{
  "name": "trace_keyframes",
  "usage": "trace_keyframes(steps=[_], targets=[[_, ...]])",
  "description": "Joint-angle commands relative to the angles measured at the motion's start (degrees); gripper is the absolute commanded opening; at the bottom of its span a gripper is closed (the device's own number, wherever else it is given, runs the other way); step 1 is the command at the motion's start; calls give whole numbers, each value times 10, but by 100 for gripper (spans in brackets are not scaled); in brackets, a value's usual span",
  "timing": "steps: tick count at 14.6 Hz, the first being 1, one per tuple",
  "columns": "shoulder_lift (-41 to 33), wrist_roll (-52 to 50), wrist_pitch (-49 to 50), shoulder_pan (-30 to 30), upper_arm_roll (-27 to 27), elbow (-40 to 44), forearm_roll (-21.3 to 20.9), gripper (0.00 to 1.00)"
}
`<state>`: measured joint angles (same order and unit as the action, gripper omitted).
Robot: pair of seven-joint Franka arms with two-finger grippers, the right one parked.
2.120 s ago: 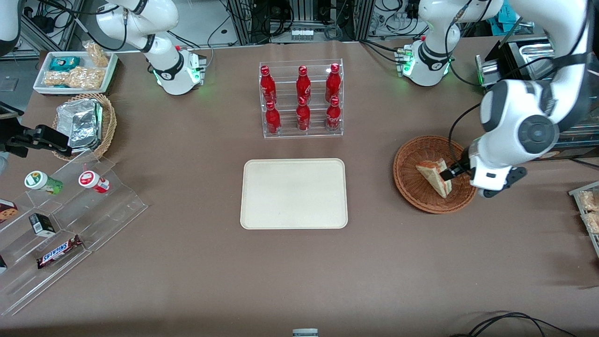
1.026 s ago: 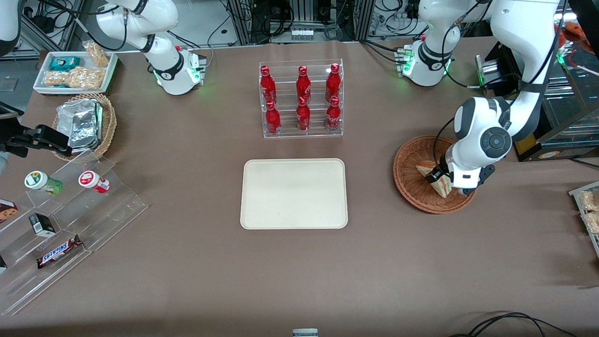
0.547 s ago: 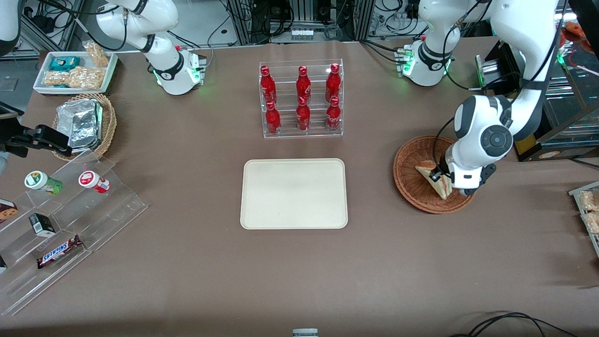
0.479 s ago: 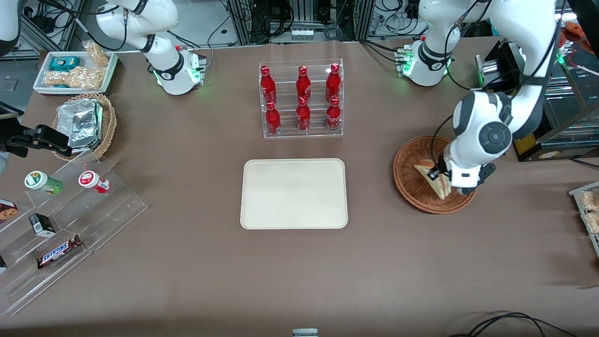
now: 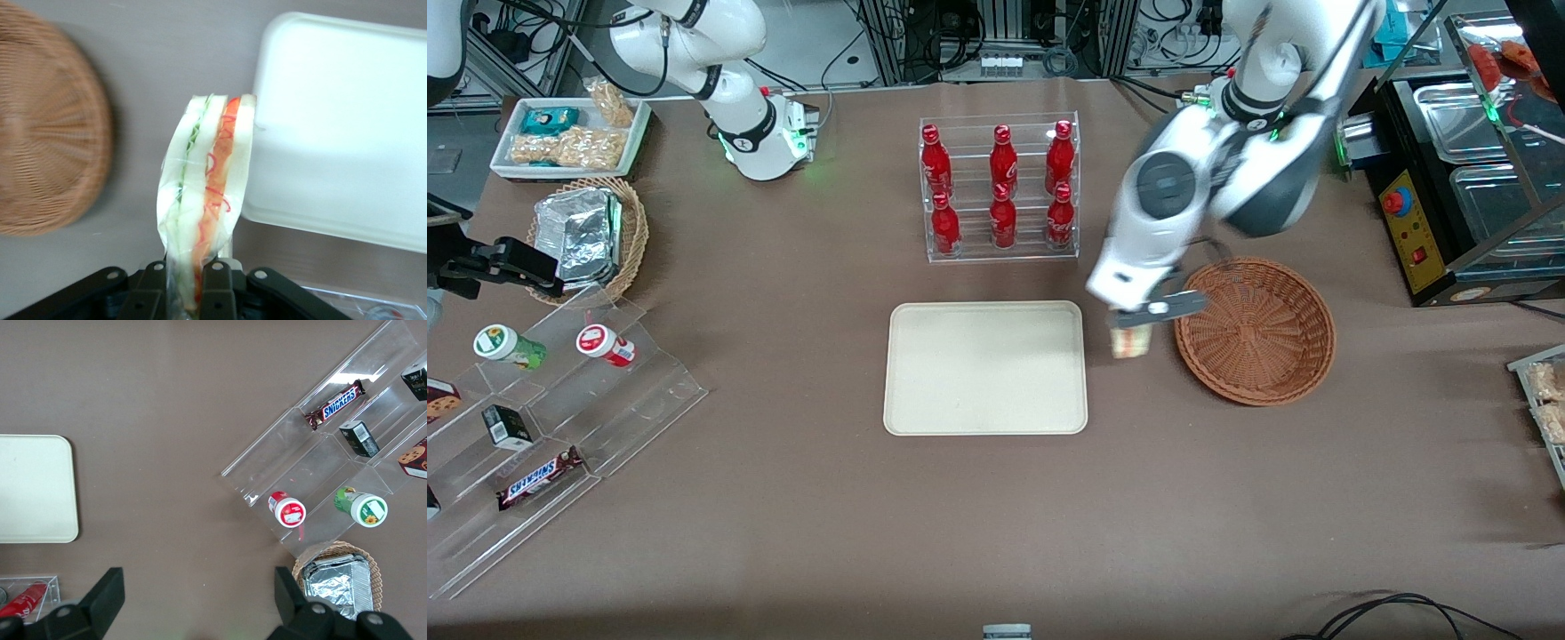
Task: Place sandwich from basket to tray
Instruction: 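Lift the sandwich and carry it over the cream tray, then lower the sandwich onto the tray and open the left gripper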
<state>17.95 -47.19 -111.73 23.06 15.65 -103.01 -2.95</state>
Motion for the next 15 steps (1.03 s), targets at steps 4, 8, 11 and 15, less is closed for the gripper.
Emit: trace_keyframes(steps=[4, 8, 11, 15], targets=[[237, -54, 13, 95, -11, 264, -14, 10], [291, -64, 11, 123, -12, 324, -15, 18], [303, -62, 4, 127, -12, 333, -53, 46], [297, -77, 5, 128, -14, 336, -65, 100]])
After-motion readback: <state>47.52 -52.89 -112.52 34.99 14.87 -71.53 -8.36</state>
